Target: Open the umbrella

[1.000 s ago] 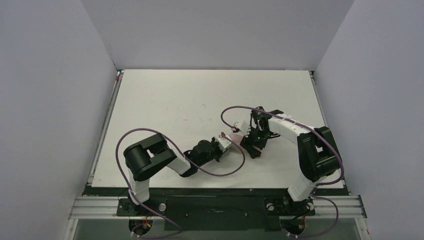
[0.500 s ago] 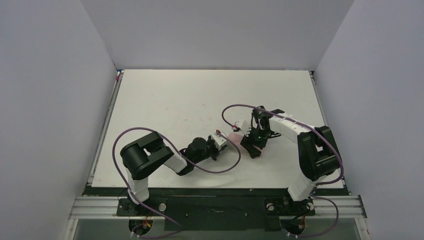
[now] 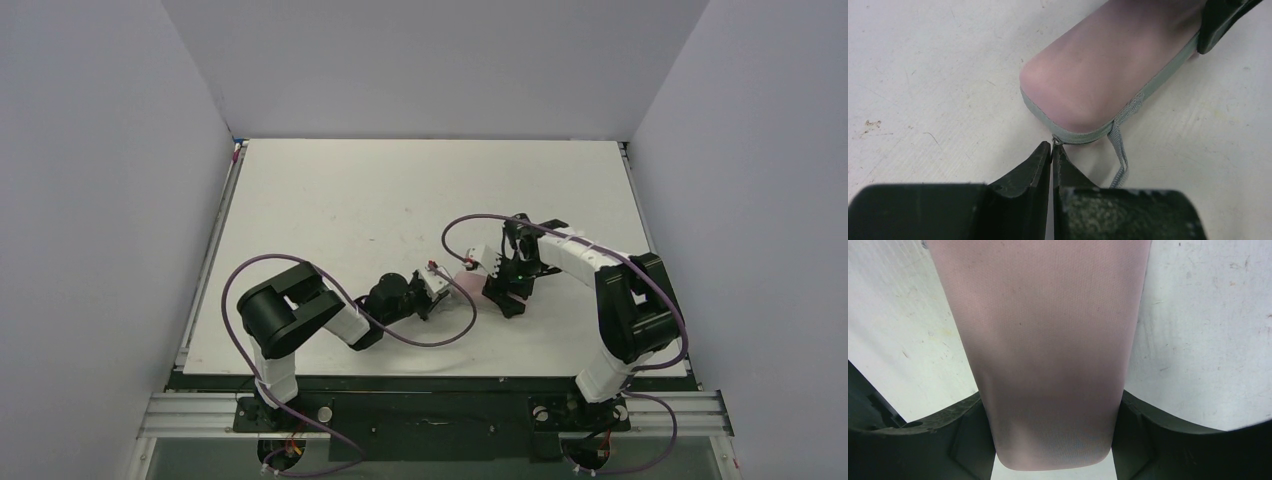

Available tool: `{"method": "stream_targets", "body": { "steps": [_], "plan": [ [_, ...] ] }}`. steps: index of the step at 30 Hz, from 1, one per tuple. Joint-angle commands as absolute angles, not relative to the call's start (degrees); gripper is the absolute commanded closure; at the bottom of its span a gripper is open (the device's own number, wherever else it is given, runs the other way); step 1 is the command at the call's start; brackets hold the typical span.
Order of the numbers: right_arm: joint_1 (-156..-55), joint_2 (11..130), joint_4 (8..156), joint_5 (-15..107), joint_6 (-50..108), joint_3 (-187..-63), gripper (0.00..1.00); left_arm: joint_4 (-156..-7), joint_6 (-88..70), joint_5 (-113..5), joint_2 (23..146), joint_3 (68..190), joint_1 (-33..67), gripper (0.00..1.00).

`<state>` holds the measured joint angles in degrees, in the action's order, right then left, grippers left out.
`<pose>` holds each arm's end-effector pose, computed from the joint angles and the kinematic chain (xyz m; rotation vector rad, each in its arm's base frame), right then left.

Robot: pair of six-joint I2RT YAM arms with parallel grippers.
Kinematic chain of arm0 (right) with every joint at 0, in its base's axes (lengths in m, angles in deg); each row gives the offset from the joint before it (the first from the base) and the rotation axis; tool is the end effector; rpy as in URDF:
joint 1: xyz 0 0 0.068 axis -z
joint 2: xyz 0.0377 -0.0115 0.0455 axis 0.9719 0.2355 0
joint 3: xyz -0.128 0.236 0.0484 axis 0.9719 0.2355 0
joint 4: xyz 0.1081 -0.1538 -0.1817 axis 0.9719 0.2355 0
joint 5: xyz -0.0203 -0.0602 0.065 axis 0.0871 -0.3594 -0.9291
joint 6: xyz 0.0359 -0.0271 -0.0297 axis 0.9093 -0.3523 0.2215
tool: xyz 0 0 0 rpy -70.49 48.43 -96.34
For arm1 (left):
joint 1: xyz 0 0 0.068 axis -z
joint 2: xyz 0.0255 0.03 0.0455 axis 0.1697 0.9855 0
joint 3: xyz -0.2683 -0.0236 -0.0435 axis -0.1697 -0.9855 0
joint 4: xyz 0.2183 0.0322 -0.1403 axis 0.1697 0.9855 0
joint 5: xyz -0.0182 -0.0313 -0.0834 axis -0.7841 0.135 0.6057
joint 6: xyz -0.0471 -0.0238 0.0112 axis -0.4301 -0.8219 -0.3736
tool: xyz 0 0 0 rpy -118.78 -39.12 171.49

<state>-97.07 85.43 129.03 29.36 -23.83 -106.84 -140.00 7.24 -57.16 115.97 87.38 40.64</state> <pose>0.2610 0.1140 0.1645 -1.6277 2.4313 0.5795 0.1999 -0.2464 0.1132 0.9357 1.6466 -0.6239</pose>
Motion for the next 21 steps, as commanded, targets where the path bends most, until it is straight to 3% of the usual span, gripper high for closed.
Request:
{"method": "stream_targets", "body": {
  "steps": [1, 21],
  "plan": [
    [-98.57, 85.14, 136.71, 33.54, -32.62, -103.42, 1.0, -146.64, 11.82, -56.37, 114.62, 86.56, 38.24, 1.0],
    [-104.61, 83.57, 133.27, 38.95, -56.78, -103.18, 1.0, -149.19, 17.65, -52.12, 116.06, 84.74, 38.33, 1.0]
  ]
}}
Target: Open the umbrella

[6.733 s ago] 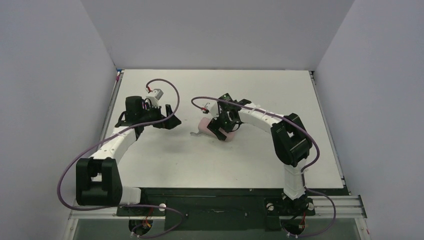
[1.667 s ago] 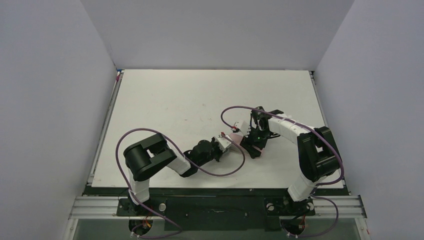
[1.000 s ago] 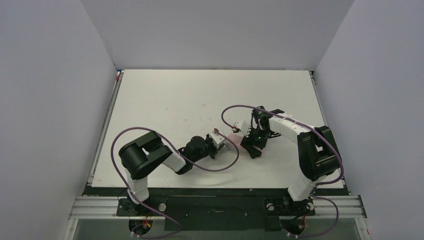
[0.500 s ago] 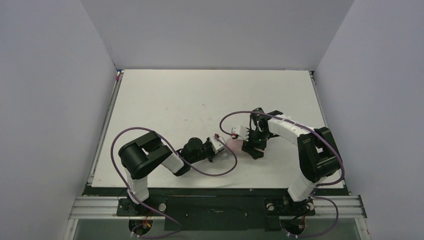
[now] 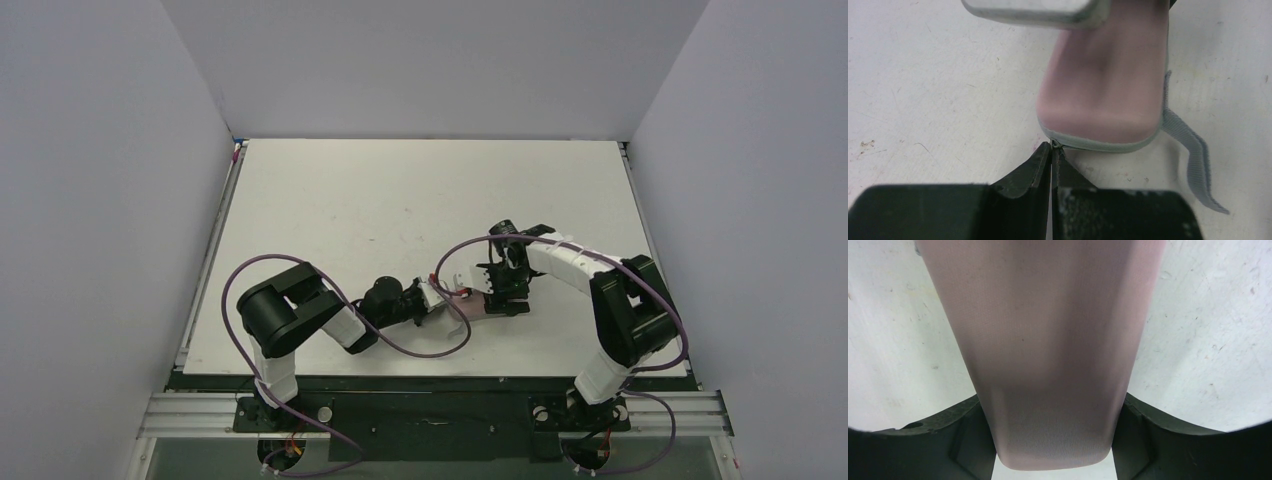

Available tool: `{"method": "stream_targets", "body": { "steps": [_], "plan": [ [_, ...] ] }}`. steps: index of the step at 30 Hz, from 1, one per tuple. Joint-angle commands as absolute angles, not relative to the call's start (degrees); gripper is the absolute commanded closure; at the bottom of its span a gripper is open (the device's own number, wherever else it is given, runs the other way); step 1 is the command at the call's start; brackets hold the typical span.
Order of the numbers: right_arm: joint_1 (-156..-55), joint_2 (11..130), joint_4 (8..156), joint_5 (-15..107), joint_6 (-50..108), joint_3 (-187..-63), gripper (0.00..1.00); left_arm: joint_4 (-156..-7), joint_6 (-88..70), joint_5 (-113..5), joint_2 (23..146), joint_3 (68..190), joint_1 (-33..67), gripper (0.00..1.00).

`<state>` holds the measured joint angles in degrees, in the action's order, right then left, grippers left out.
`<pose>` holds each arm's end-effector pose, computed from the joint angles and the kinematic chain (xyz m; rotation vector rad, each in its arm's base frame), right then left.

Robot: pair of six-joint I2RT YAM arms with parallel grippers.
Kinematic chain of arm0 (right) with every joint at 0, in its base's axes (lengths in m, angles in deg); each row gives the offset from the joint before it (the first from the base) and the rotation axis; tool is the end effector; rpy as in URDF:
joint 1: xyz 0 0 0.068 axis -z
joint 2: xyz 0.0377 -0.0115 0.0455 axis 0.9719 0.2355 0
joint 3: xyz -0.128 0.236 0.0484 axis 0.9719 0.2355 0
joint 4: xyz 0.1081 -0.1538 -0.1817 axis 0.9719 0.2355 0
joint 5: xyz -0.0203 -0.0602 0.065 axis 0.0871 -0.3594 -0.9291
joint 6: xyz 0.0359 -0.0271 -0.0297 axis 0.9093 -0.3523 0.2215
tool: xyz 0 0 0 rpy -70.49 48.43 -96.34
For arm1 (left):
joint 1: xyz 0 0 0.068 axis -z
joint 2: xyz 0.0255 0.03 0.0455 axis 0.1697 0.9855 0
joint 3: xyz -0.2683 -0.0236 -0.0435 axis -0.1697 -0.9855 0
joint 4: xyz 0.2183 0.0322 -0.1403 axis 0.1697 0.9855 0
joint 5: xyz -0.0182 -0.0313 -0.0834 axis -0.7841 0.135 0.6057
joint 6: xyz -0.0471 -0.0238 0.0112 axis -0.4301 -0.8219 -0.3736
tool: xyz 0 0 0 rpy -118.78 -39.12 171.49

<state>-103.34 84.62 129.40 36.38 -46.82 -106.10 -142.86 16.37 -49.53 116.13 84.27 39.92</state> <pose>0.2453 0.1363 0.1636 -2.2033 1.9646 0.3722 0.1909 -0.2369 0.1061 1.1321 1.5206 -0.6274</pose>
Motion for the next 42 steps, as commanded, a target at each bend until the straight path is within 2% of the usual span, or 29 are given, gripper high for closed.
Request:
{"method": "stream_targets", "body": {
  "steps": [1, 3, 6, 8, 12, 15, 16, 22, 30, 34, 37, 42],
  "plan": [
    [-104.64, 83.13, 132.55, 39.04, -57.67, -102.41, 0.99, -149.17, 17.69, -51.93, 116.01, 84.64, 38.36, 1.0],
    [-104.52, 81.95, 130.51, 39.08, -59.02, -101.98, 0.91, -149.14, 17.94, -51.57, 115.78, 84.4, 38.5, 1.0],
    [-102.44, 81.45, 128.28, 37.67, -56.66, -104.58, 0.61, -148.92, 18.47, -51.22, 115.32, 83.69, 39.21, 1.0],
    [-100.09, 81.44, 127.46, 35.86, -51.48, -108.13, 0.49, -148.6, 18.52, -51.3, 115.04, 83.33, 39.76, 1.0],
    [-94.88, 81.11, 129.65, 31.82, -38.71, -116.31, 0.39, -148.15, 17.99, -52.74, 114.96, 82.93, 41.19, 1.0],
    [-90.76, 78.27, 132.17, 28.76, -30.32, -119.41, 0.37, -147.56, 17.33, -54.14, 114.97, 83.22, 42.4, 1.0],
    [-89.94, 77.4, 132.7, 27.36, -29.19, -120.0, 0.32, -147.27, 17.22, -54.58, 114.91, 83.42, 42.59, 1.0],
    [-86.35, 70.98, 135.13, 30.34, -24.62, -116.89, 0.29, -146.72, 16.83, -55.1, 115.38, 84.34, 44.06, 1.0],
    [-79.15, 73.57, 136.95, 30.15, 0.19, -116.78, 0.3, -144.24, 15.9, -57.33, 116.1, 85.96, 46.2, 1.0],
    [-78.46, 72.6, 134.71, 27.83, -4.28, -113.79, 0.3, -143.57, 15.23, -58.48, 116.89, 85.89, 46.67, 1.0],
    [-80.09, 72.62, 132.92, 30.74, -8.65, -112.64, 0.3, -143.21, 15.76, -59.02, 116.77, 85.5, 46.66, 1.0],
    [-78.7, 76.24, 138.85, 30.69, 1.47, -117.27, 0.31, -141.99, 17.1, -58.35, 114.96, 84.42, 47.04, 1.0]
  ]
}}
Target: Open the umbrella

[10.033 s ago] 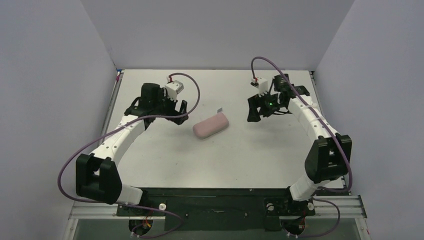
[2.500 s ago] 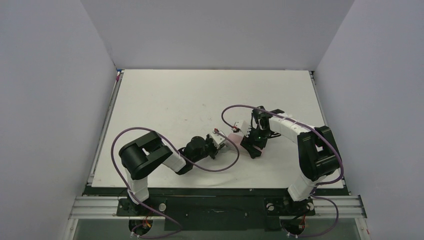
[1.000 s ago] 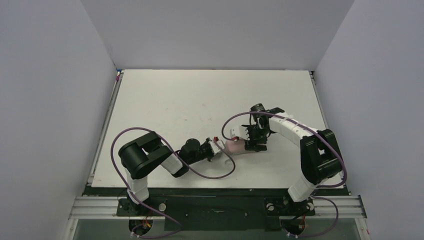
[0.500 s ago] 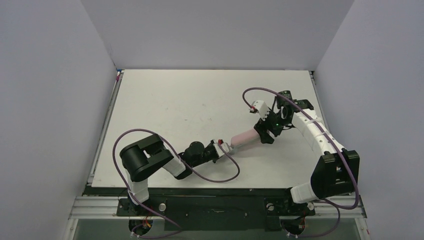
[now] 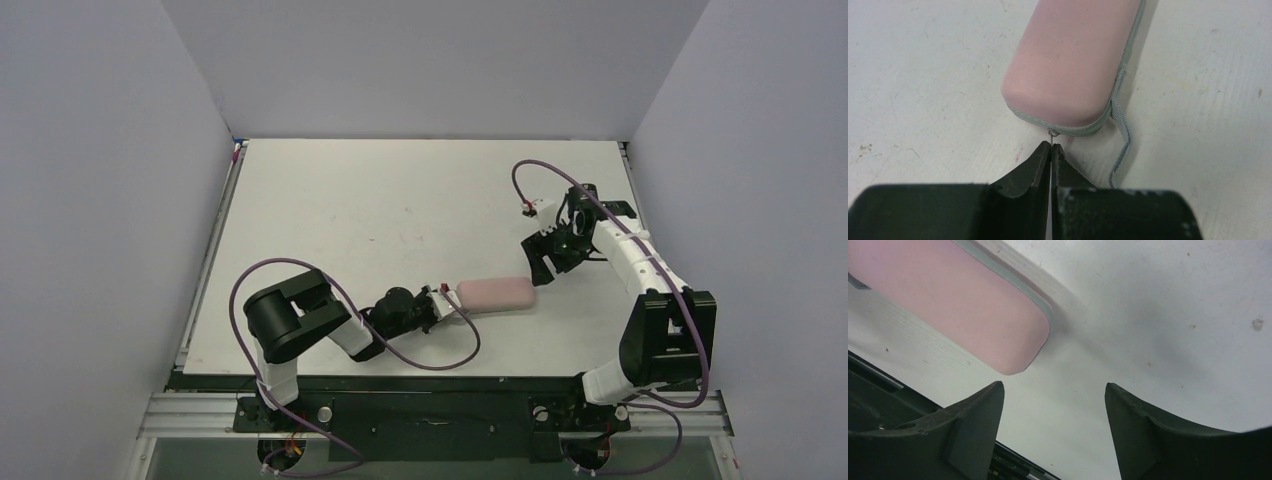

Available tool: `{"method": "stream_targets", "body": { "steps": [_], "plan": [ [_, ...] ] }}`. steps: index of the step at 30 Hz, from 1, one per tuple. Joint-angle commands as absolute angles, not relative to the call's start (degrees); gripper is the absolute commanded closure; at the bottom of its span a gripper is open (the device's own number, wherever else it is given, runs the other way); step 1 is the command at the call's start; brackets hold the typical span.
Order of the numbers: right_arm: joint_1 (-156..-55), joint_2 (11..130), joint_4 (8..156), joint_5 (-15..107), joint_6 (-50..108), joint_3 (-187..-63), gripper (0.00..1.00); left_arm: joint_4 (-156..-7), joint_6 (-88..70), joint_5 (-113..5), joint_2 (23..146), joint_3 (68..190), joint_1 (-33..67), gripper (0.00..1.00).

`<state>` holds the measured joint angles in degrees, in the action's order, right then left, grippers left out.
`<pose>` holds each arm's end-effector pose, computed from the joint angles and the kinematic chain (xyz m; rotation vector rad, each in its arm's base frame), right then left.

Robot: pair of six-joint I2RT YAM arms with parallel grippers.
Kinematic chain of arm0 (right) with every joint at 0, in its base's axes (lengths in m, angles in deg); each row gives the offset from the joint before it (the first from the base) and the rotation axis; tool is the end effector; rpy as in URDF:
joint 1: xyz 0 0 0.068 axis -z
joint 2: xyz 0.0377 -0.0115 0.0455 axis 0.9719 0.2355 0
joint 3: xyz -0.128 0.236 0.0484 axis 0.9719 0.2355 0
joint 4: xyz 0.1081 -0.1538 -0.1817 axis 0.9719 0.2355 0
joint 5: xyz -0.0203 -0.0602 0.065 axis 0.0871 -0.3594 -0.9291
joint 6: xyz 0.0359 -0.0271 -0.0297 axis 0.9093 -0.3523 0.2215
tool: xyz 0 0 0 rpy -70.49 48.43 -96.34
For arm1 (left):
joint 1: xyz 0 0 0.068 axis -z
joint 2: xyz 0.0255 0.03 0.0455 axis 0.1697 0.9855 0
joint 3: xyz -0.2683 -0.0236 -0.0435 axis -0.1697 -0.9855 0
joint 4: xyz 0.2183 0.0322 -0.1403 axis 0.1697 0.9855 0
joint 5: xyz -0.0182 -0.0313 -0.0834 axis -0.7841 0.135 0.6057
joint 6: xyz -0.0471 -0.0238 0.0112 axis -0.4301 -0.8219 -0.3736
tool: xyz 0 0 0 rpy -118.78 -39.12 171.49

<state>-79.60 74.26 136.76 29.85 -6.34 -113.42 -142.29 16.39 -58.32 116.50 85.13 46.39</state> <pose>0.2714 0.0294 0.2426 -0.8278 2.6492 0.4839 0.1698 -0.2574 0.1061 1.1296 1.5206 -0.5632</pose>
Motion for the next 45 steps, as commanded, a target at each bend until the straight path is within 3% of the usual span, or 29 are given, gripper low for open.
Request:
{"method": "stream_targets", "body": {
  "steps": [1, 7, 17, 25, 32, 34, 42, 45],
  "plan": [
    [-78.17, 76.52, 139.26, 30.26, 3.98, -117.3, 0.31, -141.62, 17.24, -58.55, 114.64, 84.48, 47.24, 1.0],
    [-76.86, 78.45, 143.14, 25.48, 18.76, -115.09, 0.31, -138.14, 17.37, -61.42, 114.69, 86.17, 51.13, 1.0],
    [-77.93, 83.67, 140.43, 18.52, 21.69, -113.83, 0.28, -138.61, 15.42, -62.03, 114.98, 87.34, 55.7, 1.0],
    [-84.77, 90.57, 135.34, 16.43, 25.16, -119.97, 0.28, -138.91, 15.23, -60.89, 117.03, 89.79, 56.59, 1.0],
    [-89.66, 90.83, 129.05, 12.53, 29.81, -115.85, 0.3, -138.97, 15.41, -61.45, 118.05, 91.39, 56.59, 1.0],
    [-90.17, 91.52, 126.75, 13.03, 30.04, -114.44, 0.35, -138.71, 15.16, -61.52, 118.23, 91.8, 56.51, 1.0],
    [-89.81, 98.41, 129.89, 19.52, 23.2, -115.43, 0.76, -137.51, 14.05, -63.86, 116.53, 89.43, 55.65, 1.0],
    [-89.38, 99.59, 130.06, 21.14, 22.03, -115.83, 0.84, -137.46, 14.32, -63.96, 114.96, 87.15, 55.11, 1.0]
  ]
}}
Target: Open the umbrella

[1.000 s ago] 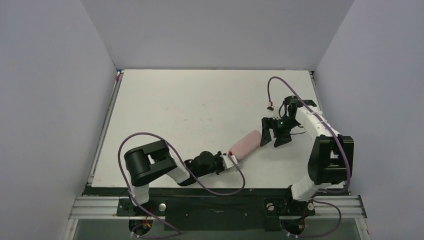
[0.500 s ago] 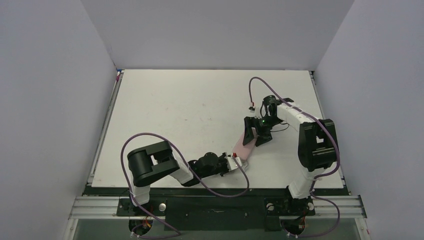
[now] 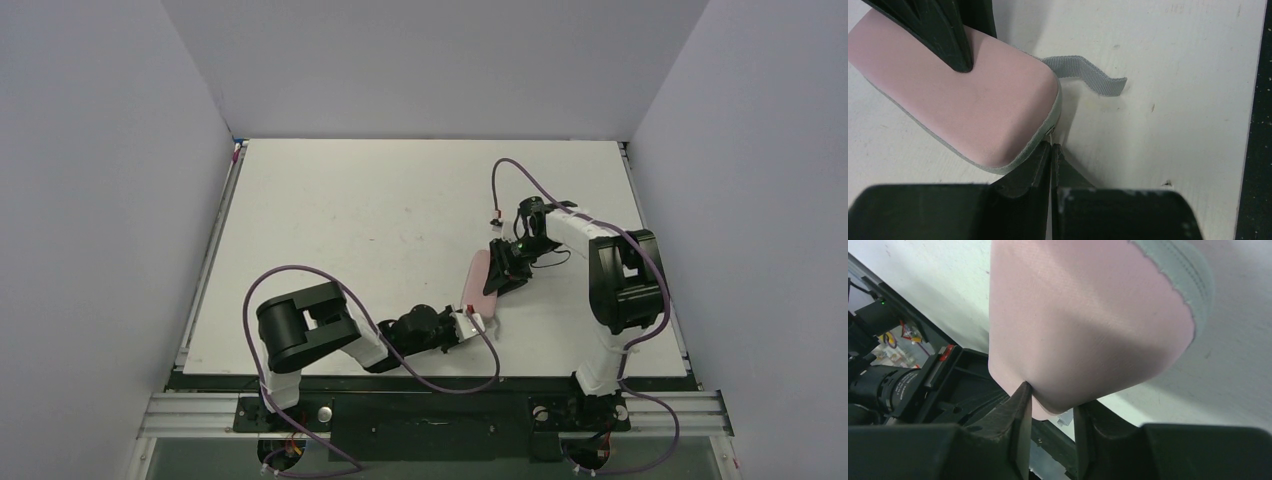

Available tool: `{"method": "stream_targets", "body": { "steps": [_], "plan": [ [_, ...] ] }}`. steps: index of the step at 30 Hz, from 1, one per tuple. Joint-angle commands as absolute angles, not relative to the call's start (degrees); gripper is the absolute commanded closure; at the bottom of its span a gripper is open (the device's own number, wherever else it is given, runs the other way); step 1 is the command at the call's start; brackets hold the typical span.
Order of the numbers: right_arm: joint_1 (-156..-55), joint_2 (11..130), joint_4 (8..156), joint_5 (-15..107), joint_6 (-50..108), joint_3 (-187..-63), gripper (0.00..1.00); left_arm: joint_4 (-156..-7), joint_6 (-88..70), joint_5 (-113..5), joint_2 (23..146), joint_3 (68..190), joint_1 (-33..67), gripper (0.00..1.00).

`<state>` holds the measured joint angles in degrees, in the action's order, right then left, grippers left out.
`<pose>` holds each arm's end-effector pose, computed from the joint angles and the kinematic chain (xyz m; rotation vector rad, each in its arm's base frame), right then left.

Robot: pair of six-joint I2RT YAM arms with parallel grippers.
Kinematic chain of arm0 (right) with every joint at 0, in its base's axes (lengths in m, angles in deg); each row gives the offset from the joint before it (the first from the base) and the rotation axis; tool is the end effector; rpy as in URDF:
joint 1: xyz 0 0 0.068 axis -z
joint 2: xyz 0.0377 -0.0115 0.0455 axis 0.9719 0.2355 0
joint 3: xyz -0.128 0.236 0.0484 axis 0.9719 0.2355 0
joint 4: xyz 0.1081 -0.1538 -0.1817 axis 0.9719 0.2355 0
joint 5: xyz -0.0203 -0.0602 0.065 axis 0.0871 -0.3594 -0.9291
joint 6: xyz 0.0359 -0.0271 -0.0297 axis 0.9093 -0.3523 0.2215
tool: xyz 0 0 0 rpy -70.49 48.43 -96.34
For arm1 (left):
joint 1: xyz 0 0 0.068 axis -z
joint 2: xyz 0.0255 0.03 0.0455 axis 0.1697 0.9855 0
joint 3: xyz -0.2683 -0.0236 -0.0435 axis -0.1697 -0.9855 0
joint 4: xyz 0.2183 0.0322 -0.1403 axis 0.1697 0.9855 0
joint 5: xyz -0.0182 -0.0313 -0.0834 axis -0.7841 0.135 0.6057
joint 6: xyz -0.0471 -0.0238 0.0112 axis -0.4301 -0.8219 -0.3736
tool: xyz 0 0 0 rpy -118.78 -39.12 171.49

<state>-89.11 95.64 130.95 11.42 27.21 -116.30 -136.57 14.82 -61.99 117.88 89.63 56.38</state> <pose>0.3109 0.0946 0.1582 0.2062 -2.8488 -1.0823 0.1315 -0.2976 0.1055 1.2404 1.5077 -0.6265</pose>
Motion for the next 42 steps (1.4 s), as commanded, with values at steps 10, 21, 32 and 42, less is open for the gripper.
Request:
{"method": "stream_targets", "body": {
  "steps": [10, 21, 32, 42],
  "plan": [
    [-89.19, 100.25, 130.08, 23.15, 18.04, -115.98, 1.0, -137.04, 15.58, -63.64, 112.15, 83.61, 53.64, 1.0],
    [-90.89, 100.71, 134.13, 25.57, 6.72, -117.46, 1.0, -138.1, 19.65, -62.04, 112.09, 83.45, 48.95, 1.0],
    [-93.44, 104.65, 141.31, 24.29, -2.72, -124.43, 1.0, -138.32, 21.9, -59.43, 115.65, 88.07, 45.13, 1.0],
    [-91.24, 103.01, 143.09, 28.28, -5.32, -145.11, 0.54, -136.93, 21.2, -59.76, 115.49, 88.07, 47.78, 1.0]
  ]
}}
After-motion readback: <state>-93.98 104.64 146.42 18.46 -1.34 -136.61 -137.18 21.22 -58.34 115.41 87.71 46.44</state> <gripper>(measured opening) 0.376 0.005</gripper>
